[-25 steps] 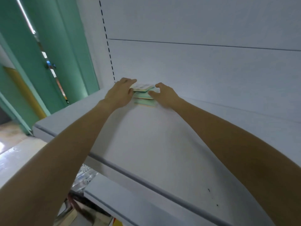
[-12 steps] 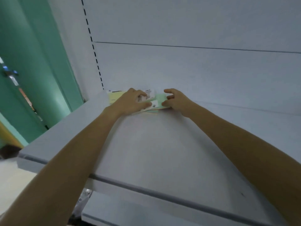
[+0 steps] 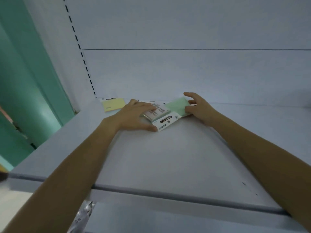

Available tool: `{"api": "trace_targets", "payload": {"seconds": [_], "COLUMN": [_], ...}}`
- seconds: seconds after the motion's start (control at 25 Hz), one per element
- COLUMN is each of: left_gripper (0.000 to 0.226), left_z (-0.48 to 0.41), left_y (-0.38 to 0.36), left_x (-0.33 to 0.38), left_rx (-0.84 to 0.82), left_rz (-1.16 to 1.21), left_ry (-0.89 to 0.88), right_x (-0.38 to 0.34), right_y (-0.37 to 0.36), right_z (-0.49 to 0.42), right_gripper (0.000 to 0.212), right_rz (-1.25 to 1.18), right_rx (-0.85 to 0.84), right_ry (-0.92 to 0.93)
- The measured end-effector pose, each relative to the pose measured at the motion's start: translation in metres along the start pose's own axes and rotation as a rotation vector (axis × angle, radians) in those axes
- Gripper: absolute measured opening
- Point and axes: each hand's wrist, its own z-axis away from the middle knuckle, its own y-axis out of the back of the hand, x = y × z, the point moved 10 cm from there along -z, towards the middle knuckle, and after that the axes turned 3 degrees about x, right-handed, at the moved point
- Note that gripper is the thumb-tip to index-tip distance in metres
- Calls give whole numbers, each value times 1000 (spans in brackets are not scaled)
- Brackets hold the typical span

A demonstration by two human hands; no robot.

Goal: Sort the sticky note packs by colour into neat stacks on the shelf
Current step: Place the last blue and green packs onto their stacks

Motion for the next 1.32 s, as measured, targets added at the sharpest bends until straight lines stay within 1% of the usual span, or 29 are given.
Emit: {"api": "trace_targets", "payload": {"seconds": [0.16,0.28,0.4,0.48,0.52,0.6,0.68,0.76,0.84,0.88,0.92,0.96,1.04,1.08,1.16,1.32], "left_gripper": [63,59,42,34,34,44,53,51,43,39,35,32,27,25,26,31], "left_z": [5,10,14,17,19,21,21,21,20,21,21,24,31,34,32,16], "left_y": [1,0,15,26,26,18,9,10,16,22,31,42,63,68,65,54], "left_x": [3,6,3,-3,-3,4,11,18,29,32,31,27,7,-5,-19,-11], "left_rx": [33,69,213,308,310,239,171,171,262,332,420,517,694,747,746,673], "left_rz": [94,106,146,185,207,214,146,49,-101,-148,-135,-45,286,438,621,752], "left_ry": [-57,-77,-69,-43,-55,-92,-116,-152,-211,-207,-166,-100,23,68,140,215], "right_x": [-3,1,3,3,3,1,0,0,-1,-2,-2,-3,-4,-5,-6,-5], "right_y": [6,14,21,24,26,27,29,28,28,28,27,26,23,23,26,47], "right_z": [1,3,6,7,9,12,15,16,16,16,16,16,18,20,29,57], "right_gripper": [45,38,29,29,29,29,29,30,32,33,34,36,42,45,49,54], "right_rz": [40,5,-38,-51,-49,-28,1,22,40,47,51,59,85,89,96,141], "right_rx": [97,176,232,254,260,262,266,271,267,262,252,238,215,212,214,209], "right_ry": [55,65,80,87,92,102,108,114,108,105,104,106,112,115,132,167]}}
